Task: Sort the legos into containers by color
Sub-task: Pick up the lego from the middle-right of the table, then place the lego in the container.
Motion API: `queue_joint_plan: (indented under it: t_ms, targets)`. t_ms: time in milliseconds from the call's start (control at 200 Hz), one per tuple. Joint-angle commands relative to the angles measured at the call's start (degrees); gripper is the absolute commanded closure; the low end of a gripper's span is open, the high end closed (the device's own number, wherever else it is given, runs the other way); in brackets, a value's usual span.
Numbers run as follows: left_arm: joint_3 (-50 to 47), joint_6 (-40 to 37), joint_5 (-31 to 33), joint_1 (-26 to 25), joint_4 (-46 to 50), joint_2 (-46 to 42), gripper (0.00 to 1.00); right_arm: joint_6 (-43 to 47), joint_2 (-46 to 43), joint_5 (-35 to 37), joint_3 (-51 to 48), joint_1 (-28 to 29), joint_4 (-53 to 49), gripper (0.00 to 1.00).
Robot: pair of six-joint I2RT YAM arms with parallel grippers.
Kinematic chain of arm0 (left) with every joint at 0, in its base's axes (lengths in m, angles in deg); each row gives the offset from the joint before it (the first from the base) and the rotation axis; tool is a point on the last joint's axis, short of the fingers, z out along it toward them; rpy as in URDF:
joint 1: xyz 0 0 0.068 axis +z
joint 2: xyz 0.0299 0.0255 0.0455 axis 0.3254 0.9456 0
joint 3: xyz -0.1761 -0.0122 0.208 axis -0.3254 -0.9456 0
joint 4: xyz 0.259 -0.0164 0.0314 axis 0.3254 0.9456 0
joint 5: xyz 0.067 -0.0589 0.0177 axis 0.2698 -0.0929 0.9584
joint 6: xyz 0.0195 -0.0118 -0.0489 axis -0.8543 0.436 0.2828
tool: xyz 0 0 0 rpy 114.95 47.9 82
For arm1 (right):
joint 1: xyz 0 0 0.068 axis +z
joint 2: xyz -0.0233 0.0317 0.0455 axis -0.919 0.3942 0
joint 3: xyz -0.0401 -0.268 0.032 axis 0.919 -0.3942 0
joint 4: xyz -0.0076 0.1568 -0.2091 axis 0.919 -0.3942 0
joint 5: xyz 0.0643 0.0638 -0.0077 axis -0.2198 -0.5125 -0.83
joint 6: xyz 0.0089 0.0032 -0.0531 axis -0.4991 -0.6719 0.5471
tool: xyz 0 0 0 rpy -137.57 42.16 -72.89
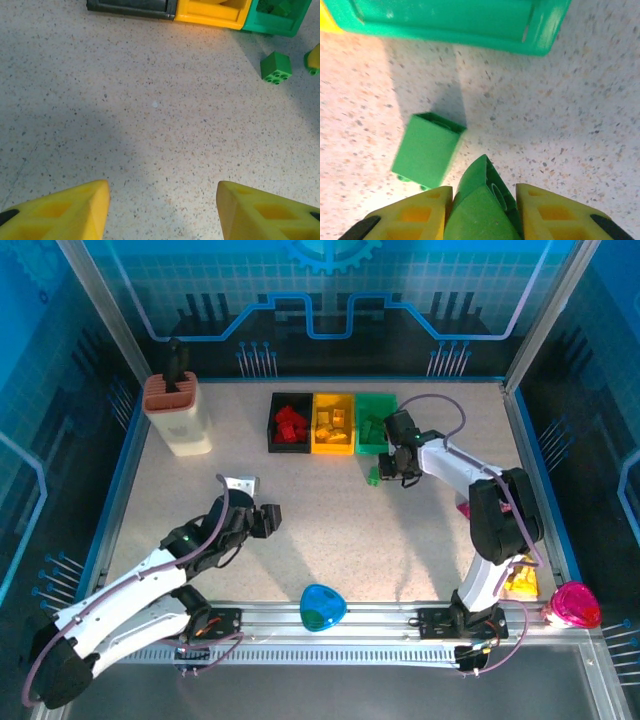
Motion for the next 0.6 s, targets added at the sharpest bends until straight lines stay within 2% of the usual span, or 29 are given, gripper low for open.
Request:
queue_joint_plan:
  t_ms: [0,295,595]
  targets:
    - [-2.3,2.1,0.5,-0.8,0.3,-2.1,0.41,1.3,-0.6,1.0,6.1,0.5,-3.1,0.69]
    - [-4.5,4.4,2.5,-4.5,3.6,-4.0,0.41,6.6,11.6,2.2,35.9,-0.6,-15.9,0.68]
    - [-5.7,6.4,5.0,-7.5,5.5,-6.7,0.43,6.7,24.7,0.1,58.2,-1.8,-23.3,0.67]
